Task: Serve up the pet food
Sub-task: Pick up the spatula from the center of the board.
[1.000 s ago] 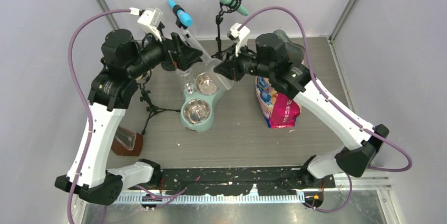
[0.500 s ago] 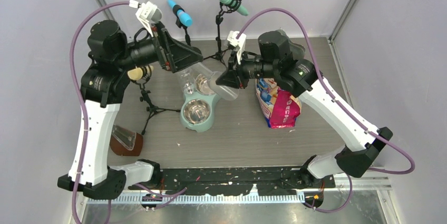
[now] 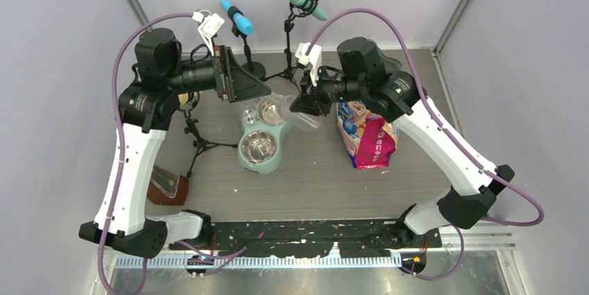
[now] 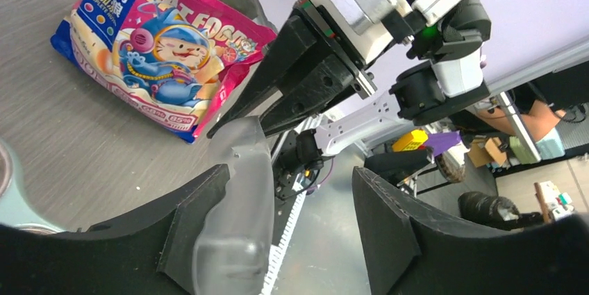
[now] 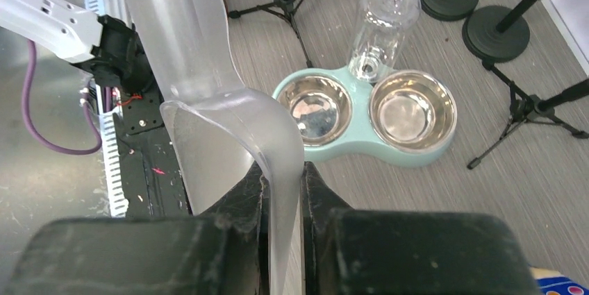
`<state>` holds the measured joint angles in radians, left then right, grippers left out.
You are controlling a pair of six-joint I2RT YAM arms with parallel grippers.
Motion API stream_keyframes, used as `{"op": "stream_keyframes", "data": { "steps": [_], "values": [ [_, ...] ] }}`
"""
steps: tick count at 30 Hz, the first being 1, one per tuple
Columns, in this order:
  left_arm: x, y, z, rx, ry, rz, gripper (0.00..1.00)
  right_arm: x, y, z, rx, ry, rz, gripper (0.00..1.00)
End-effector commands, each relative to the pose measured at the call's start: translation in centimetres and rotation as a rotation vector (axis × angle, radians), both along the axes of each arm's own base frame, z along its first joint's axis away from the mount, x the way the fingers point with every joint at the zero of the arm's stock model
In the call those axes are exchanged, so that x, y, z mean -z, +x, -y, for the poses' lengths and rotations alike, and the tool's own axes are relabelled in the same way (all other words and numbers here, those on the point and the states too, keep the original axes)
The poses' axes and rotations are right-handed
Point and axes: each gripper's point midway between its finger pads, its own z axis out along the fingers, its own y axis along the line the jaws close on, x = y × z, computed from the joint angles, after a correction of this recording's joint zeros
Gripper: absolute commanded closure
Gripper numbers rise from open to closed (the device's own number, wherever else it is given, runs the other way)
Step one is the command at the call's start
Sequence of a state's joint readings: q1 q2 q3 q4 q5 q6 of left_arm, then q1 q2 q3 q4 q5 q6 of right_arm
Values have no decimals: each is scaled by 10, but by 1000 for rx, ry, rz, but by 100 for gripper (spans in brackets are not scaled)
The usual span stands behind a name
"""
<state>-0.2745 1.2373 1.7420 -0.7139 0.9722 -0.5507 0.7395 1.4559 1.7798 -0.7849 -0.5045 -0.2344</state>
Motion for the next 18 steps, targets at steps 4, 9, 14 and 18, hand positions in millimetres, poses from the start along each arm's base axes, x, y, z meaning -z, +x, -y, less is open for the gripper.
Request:
{"op": "stream_keyframes", "data": {
  "steps": [4,9,14,18],
  "values": [
    [-2,-16,-1,49,-11,0,48,-19,17,5,83,10,79,95],
    [2,-13,-1,38,-4,-5,48,-27,16,5,85,30,94,95],
    [6,-12,-2,28,3,-5,44,-26,16,5,87,30,86,95],
    [9,-10,-1,32,2,-10,55,-25,12,5,77,27,64,95]
  ]
}}
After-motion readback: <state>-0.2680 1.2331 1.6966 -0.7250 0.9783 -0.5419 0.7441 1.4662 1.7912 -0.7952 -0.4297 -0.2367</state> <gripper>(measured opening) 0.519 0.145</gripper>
